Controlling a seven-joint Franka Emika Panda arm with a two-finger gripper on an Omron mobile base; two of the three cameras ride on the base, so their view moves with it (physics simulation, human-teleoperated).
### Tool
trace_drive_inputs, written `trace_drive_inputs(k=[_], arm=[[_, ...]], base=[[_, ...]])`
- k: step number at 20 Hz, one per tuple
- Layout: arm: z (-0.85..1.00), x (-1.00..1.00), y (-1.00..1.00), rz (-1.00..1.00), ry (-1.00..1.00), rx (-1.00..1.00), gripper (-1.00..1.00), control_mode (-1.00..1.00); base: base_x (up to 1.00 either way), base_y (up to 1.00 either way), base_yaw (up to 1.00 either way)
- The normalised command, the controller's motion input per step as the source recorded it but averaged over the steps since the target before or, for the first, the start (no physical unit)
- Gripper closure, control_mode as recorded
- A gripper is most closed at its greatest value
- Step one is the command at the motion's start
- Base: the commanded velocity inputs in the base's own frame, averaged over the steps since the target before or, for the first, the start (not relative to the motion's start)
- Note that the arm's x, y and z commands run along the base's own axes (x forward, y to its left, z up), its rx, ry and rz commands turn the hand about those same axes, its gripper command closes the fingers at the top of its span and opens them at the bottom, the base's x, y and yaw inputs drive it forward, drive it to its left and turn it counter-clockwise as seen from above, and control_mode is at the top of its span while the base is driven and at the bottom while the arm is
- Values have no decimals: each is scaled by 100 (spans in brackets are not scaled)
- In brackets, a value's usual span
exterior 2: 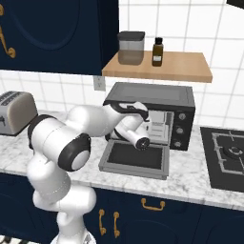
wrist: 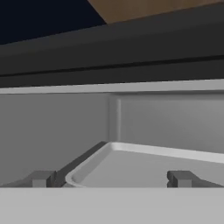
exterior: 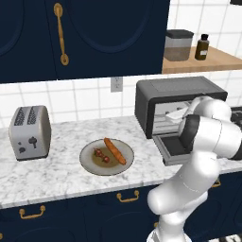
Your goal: Pick up the kebab skewer and baguette bread, and place them inside the toaster oven. Close the toaster oven door and start by setting the timer.
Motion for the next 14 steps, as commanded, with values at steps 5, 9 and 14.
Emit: trace_drive_inputs(k=[5,9,14], arm=[[0,17,0,0,1,0,-100,-100],[-3,8,0,0,8,0,-100,-100],[-15,-3,-2,0,16,0,-100,-100]], base=[[0,0,0],[0,0,0],[0,0,0]])
